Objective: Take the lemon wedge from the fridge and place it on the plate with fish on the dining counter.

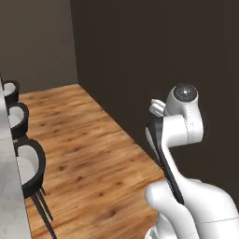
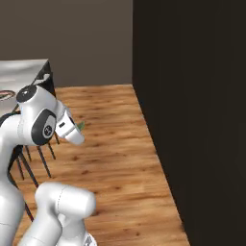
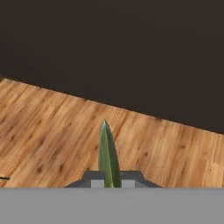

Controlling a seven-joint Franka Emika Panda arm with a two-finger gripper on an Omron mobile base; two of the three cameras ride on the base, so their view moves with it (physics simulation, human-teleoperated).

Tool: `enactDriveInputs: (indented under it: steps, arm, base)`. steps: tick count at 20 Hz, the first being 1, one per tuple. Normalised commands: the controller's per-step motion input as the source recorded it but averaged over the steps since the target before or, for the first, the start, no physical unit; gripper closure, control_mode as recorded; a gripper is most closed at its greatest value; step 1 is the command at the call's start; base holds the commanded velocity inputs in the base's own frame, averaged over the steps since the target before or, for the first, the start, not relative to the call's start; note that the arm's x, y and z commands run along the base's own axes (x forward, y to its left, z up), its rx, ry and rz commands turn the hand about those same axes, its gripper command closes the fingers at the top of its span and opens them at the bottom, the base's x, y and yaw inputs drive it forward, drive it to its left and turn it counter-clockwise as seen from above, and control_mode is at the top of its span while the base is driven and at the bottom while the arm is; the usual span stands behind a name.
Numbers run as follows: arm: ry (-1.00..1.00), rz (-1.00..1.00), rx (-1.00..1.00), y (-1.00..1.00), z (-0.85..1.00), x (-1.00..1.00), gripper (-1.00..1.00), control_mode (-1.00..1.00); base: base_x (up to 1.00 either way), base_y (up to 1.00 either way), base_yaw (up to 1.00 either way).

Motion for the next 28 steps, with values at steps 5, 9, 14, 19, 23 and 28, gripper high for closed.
enactDriveInputs:
  steps: [5, 9, 14, 19, 23, 28]
  arm:
    - [0.0, 0.0, 0.0, 0.0, 0.0, 0.0, 1.0, 1.0]
    - [0.0, 0.0, 0.0, 0.0, 0.0, 0.0, 1.0, 1.0]
    - [0.0, 0.0, 0.0, 0.0, 0.0, 0.0, 1.0, 1.0]
    - [0.0, 0.0, 0.0, 0.0, 0.0, 0.0, 1.0, 1.0]
    - [0.0, 0.0, 0.0, 0.0, 0.0, 0.0, 1.0, 1.0]
    - [0.0, 0.0, 0.0, 0.0, 0.0, 0.0, 1.0, 1.0]
  base:
    - [0.0, 0.2, 0.89]
    - [0.27, 0.19, 0.52]
    - [1.0, -0.05, 0.13]
    - [1.0, -0.51, 0.02]
    - [1.0, -0.8, 0.07]
    - [1.0, -0.97, 0.21]
